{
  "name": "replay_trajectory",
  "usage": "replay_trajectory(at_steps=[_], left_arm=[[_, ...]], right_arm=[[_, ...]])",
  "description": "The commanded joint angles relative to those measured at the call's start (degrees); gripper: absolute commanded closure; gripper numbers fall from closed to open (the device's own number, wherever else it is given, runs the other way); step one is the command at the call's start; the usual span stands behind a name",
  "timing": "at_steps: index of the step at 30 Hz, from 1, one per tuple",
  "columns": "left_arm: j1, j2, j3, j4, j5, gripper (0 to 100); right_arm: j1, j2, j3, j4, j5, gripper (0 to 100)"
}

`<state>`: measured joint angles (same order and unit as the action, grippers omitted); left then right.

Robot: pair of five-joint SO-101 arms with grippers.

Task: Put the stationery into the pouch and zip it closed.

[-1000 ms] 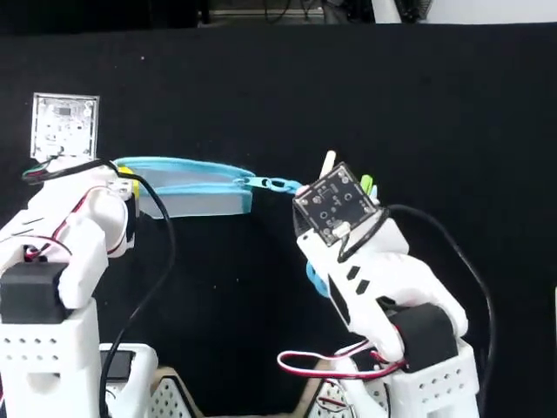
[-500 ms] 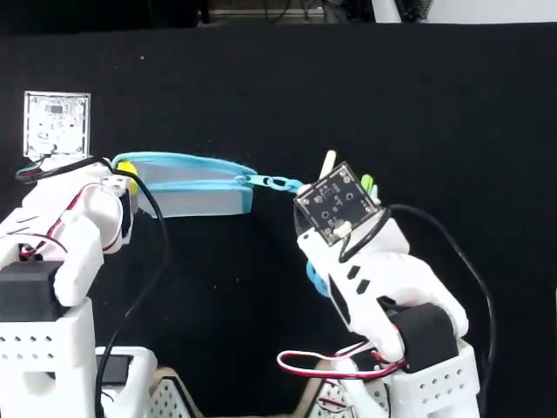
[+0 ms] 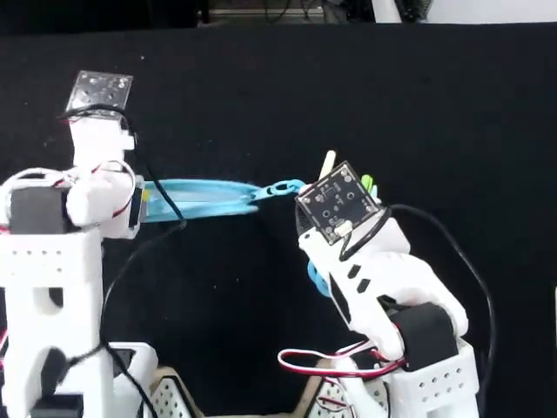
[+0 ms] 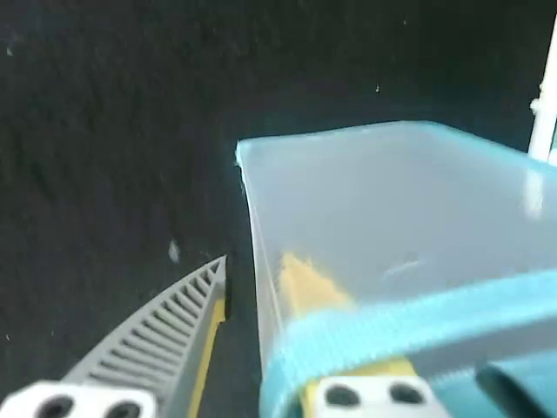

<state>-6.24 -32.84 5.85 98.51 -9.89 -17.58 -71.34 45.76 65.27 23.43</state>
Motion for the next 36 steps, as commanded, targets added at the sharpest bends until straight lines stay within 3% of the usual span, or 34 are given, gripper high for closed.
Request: replay_trajectory(at_steps=[1,13,21,27,36], left_arm=[[-0.04,4.48,-6.29,2.2,-0.62,89],[0.22,-2.81,-14.55,2.2,-0.18,89],[0.22,-5.19,-10.24,2.2,-0.44,89],[0.22,-5.36,-8.4,2.29,-0.53,79],[0.04,-5.19,-8.31,2.29,-0.62,87]], right_arm=[[1.41,-1.1,-0.13,-0.79,-0.62,98.8],[1.41,-1.1,1.98,-1.23,-0.62,98.8],[1.41,-1.1,1.98,-1.23,-0.62,98.8],[1.41,-1.1,1.98,-1.23,-0.62,98.8],[1.49,-1.1,1.98,-1.23,-0.62,98.8]])
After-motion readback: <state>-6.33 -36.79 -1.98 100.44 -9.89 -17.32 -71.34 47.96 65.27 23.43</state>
